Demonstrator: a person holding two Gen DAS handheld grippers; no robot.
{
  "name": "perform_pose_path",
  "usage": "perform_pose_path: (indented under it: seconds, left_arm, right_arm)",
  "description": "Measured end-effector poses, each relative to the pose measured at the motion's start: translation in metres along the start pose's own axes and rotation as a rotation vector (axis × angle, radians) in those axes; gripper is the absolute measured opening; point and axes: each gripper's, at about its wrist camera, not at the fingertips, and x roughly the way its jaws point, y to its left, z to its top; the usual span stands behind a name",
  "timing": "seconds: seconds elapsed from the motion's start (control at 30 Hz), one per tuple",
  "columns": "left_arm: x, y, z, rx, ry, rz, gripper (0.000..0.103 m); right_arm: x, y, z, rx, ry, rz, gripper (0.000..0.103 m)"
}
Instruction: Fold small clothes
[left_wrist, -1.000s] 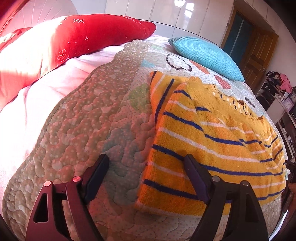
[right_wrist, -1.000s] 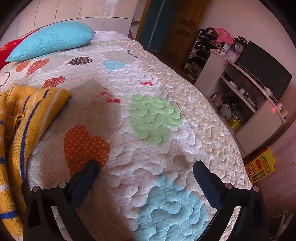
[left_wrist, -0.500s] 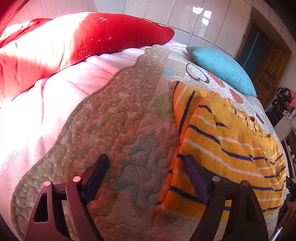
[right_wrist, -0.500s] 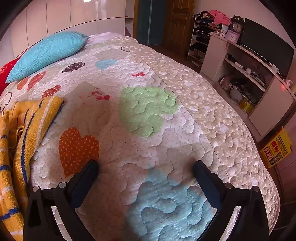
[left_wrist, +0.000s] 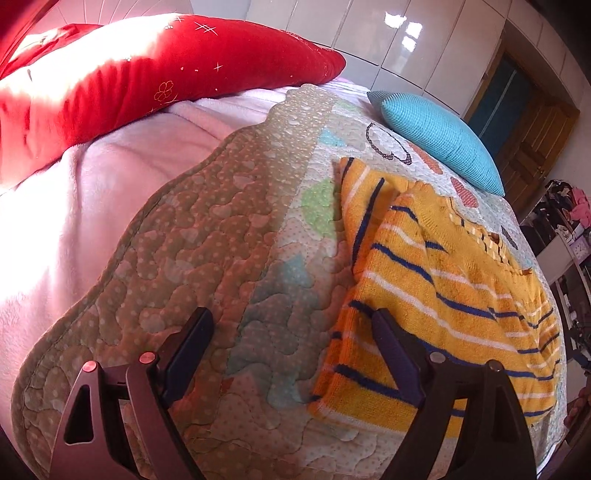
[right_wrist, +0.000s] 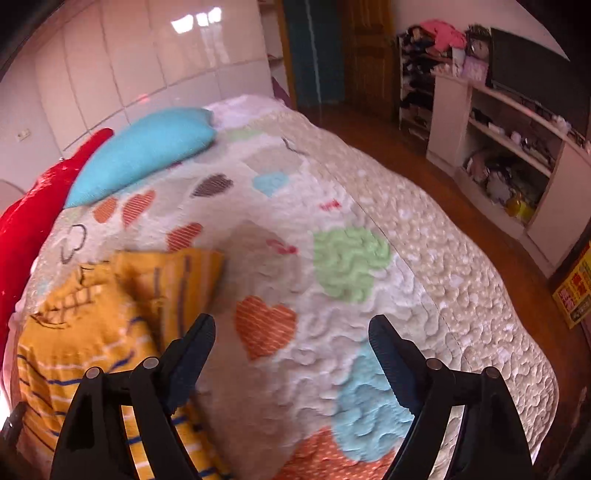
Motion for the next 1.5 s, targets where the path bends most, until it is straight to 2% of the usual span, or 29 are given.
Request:
perform_pose_path:
  seconds: [0.1,0.2,0.23,0.3,0.4,0.47,0.57,0.67,0.7,0.77,0.8,0.93,1.23,1.37,1.5]
  left_arm:
    - [-0.004,0.003,0.001,-0.019,0.011,-0.032,0.087]
    - [-0.011,0.007,0.002,-0.043,0.014,-0.058,0.087]
    - [-0.012,0.008,0.002,-0.045,0.019,-0.065,0.087]
    - [-0.013,0.008,0.001,-0.042,0.027,-0.076,0.087]
    - [-0.014,0.007,0.001,-0.036,0.028,-0.081,0.087]
    - [-0.013,0.008,0.002,-0.037,0.029,-0.085,0.087]
    - [-0.009,0.011,0.004,-0.048,0.043,-0.09,0.087]
    - [-0.007,0.011,0.005,-0.046,0.048,-0.088,0.087]
    - [-0.006,0.01,0.005,-0.043,0.05,-0.085,0.087]
    - [-0.004,0.01,0.004,-0.039,0.051,-0.079,0.087]
    - [-0.004,0.009,0.004,-0.036,0.05,-0.075,0.087]
    - [-0.002,0.007,0.003,-0.024,0.049,-0.061,0.087]
    - [0.0,0.006,0.001,-0.017,0.047,-0.05,0.087]
    - [-0.001,0.006,0.001,-0.009,0.048,-0.044,0.087]
    - [0.0,0.005,0.001,-0.006,0.047,-0.04,0.087]
  right_arm:
    - [-0.022,0.071,0.004,-0.146,0.005,0.106,0.094]
    - [-0.024,0.144,0.0,-0.305,0.027,0.182,0.093]
    - [-0.02,0.165,0.0,-0.342,0.03,0.192,0.09]
    - [-0.004,0.2,0.001,-0.387,0.061,0.21,0.076]
    - [0.034,0.233,0.007,-0.412,0.123,0.182,0.061]
    - [0.057,0.243,0.01,-0.392,0.168,0.191,0.059]
    - [0.082,0.25,0.013,-0.364,0.22,0.199,0.059]
    - [0.104,0.256,0.013,-0.382,0.24,0.14,0.057]
    - [0.11,0.255,0.013,-0.378,0.249,0.142,0.042]
    - [0.121,0.253,0.014,-0.358,0.267,0.147,0.02]
    - [0.123,0.251,0.014,-0.348,0.262,0.151,0.012]
    - [0.117,0.248,0.019,-0.342,0.222,0.164,0.001]
    - [0.085,0.221,0.052,-0.274,0.108,0.134,0.001]
    - [0.061,0.188,0.059,-0.225,0.082,0.157,0.001]
    - [0.035,0.143,0.059,-0.202,0.062,0.109,0.001]
